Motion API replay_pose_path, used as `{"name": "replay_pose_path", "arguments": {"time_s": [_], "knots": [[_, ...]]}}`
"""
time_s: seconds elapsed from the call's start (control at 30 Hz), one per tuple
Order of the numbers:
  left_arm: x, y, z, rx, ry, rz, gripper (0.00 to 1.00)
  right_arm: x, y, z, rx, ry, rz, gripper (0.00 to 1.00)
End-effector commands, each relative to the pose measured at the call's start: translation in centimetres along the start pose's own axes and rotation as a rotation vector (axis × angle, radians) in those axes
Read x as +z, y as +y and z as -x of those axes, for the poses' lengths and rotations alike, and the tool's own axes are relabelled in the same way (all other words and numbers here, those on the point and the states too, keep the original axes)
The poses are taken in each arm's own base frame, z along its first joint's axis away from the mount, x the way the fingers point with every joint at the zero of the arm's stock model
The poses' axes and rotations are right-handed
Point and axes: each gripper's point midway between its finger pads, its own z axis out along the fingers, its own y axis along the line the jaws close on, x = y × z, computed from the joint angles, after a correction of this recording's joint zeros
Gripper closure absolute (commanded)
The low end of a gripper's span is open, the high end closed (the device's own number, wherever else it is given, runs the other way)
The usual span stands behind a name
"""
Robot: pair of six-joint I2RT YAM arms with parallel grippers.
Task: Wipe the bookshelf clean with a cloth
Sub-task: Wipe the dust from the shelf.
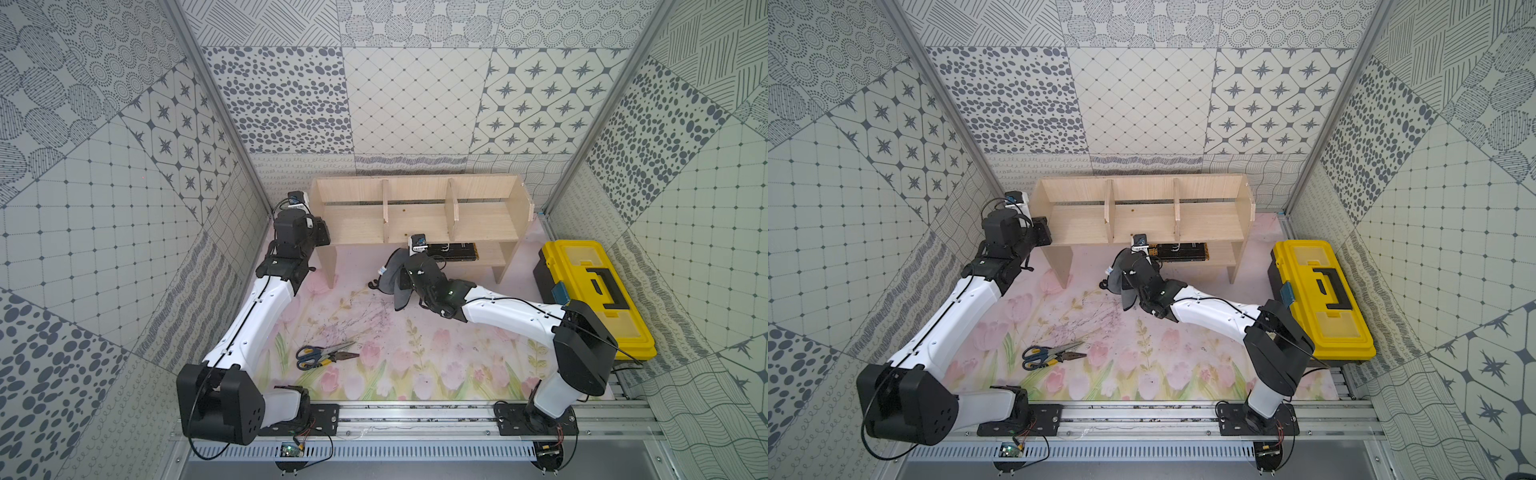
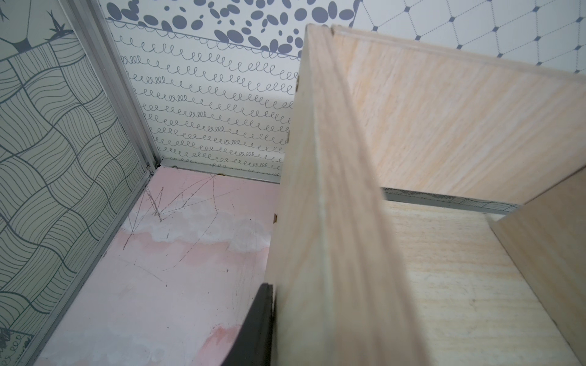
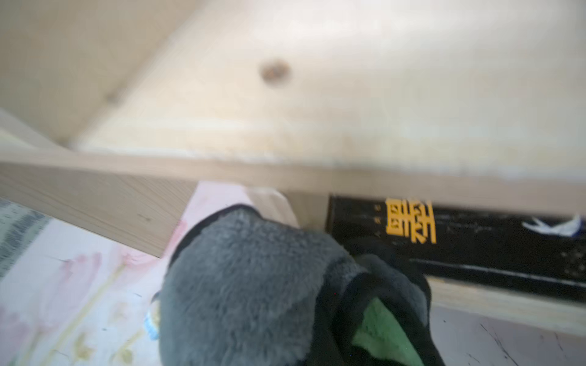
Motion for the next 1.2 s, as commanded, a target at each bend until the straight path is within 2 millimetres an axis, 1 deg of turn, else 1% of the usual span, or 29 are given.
{"name": "replay_pose_path", "arguments": {"time_s": [0.0,0.2,0.33,0.37,0.43,0.5,0.53,0.6,0.63,0.7,0.77,0.87,0.93,0.97,1.0,1.03,1.1,1.17], "knots": [[-0.6,-1.2,0.0,-0.295,0.018,-0.078,1.00,-1.9,5.6,5.4,0.030,-0.149,0.148,1.00],[-0.6,-1.9,0.0,-0.304,0.023,-0.118,1.00,0.1,12.0,5.8,0.011,-0.137,0.237,1.00],[-0.5,-2.2,-0.1,-0.316,0.031,-0.132,1.00,1.9,16.4,6.1,0.009,-0.122,0.303,1.00],[-0.5,-2.2,0.0,-0.317,0.029,-0.130,1.00,2.3,17.3,6.1,0.012,-0.117,0.314,1.00],[-0.5,-2.0,0.0,-0.318,0.026,-0.121,1.00,3.0,17.9,6.1,0.022,-0.105,0.309,1.00],[-0.6,-1.8,0.0,-0.317,0.021,-0.108,0.99,3.1,17.4,6.2,0.020,-0.110,0.285,1.00],[-0.6,-1.8,0.0,-0.316,0.022,-0.107,0.98,2.9,16.6,6.3,0.016,-0.114,0.263,1.00],[-0.7,-1.8,0.1,-0.317,0.021,-0.113,0.93,2.4,14.3,6.7,0.027,-0.128,0.214,1.00],[-0.7,-2.0,0.1,-0.319,0.023,-0.119,0.85,2.0,12.9,6.9,0.039,-0.138,0.198,1.00],[-0.7,-2.0,0.1,-0.325,0.022,-0.118,0.75,0.6,9.8,7.3,0.062,-0.172,0.157,1.00],[-0.6,-1.7,0.0,-0.329,0.022,-0.103,0.64,-0.8,6.3,7.4,0.054,-0.204,0.071,1.00],[-0.7,-1.5,0.1,-0.336,0.021,-0.094,0.58,-1.8,1.3,7.1,0.078,-0.212,-0.031,1.00],[-0.8,-1.6,0.3,-0.337,0.016,-0.097,0.59,-2.1,-0.6,7.0,0.107,-0.211,-0.049,1.00],[-0.9,-1.6,0.4,-0.336,0.014,-0.099,0.62,-2.1,-0.9,7.1,0.105,-0.213,-0.052,1.00],[-0.9,-1.6,0.5,-0.336,0.012,-0.099,0.64,-2.1,-0.7,7.3,0.097,-0.214,-0.045,1.00],[-1.0,-1.6,0.6,-0.334,0.009,-0.099,0.67,-1.9,0.2,7.4,0.087,-0.206,-0.020,1.00],[-1.0,-1.7,0.6,-0.330,0.010,-0.104,0.73,-1.3,2.6,7.5,0.061,-0.192,0.031,1.00],[-1.0,-1.7,0.6,-0.324,0.010,-0.108,0.79,-0.5,6.2,7.1,0.017,-0.175,0.091,1.00]]}}
